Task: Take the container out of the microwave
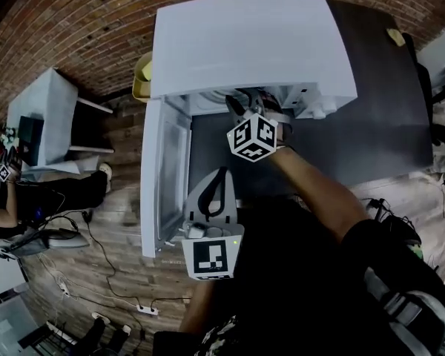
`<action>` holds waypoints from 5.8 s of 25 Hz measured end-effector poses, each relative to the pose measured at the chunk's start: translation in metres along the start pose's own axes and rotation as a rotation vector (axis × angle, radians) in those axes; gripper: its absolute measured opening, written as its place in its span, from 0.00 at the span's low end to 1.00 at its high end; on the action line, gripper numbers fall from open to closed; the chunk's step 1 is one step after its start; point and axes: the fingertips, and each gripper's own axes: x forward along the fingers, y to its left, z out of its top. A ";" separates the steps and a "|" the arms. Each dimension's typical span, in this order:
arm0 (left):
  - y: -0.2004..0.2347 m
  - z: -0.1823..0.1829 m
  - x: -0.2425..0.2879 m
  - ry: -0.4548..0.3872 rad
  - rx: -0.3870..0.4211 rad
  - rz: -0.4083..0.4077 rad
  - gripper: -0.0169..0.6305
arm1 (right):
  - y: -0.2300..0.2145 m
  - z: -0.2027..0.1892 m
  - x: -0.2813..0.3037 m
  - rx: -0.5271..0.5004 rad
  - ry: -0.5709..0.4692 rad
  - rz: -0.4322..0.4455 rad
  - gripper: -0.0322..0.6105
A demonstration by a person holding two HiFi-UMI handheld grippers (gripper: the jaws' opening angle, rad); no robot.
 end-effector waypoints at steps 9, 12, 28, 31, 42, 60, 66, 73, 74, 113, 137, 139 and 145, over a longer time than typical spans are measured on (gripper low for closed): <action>0.023 -0.005 0.008 0.007 -0.050 0.094 0.04 | -0.025 -0.009 0.048 -0.101 0.031 -0.029 0.34; 0.028 -0.006 0.007 0.000 -0.078 0.122 0.04 | -0.026 -0.013 0.057 -0.108 0.047 -0.017 0.34; 0.025 0.006 0.005 -0.029 0.012 0.106 0.04 | 0.002 0.002 0.017 -0.086 0.002 0.105 0.17; 0.019 0.013 0.004 -0.050 0.027 0.067 0.04 | 0.009 0.008 -0.007 -0.090 -0.022 0.118 0.17; 0.023 0.017 -0.023 -0.065 0.067 -0.025 0.04 | 0.056 0.006 -0.093 -0.066 0.016 0.132 0.17; 0.034 0.013 -0.064 -0.104 0.048 -0.043 0.04 | 0.105 0.025 -0.197 -0.042 0.031 0.114 0.17; 0.033 0.020 -0.053 -0.144 0.049 -0.058 0.04 | 0.092 0.035 -0.230 -0.059 0.013 0.069 0.17; 0.020 0.018 -0.044 -0.135 0.052 -0.083 0.04 | 0.060 0.049 -0.252 -0.059 -0.021 0.013 0.17; 0.021 0.018 -0.043 -0.132 0.054 -0.080 0.04 | 0.054 0.054 -0.252 -0.063 -0.030 0.008 0.17; 0.039 0.058 0.033 -0.065 0.120 0.148 0.04 | -0.123 0.100 -0.121 0.022 -0.213 0.115 0.22; 0.039 0.084 -0.014 -0.218 0.148 0.067 0.04 | -0.124 -0.018 -0.255 0.715 -0.324 -0.276 0.16; 0.047 0.077 -0.032 -0.214 0.150 0.078 0.04 | -0.105 -0.018 -0.258 0.720 -0.296 -0.271 0.16; 0.060 0.049 -0.080 -0.215 0.169 0.080 0.04 | -0.073 -0.020 -0.281 0.720 -0.253 -0.346 0.15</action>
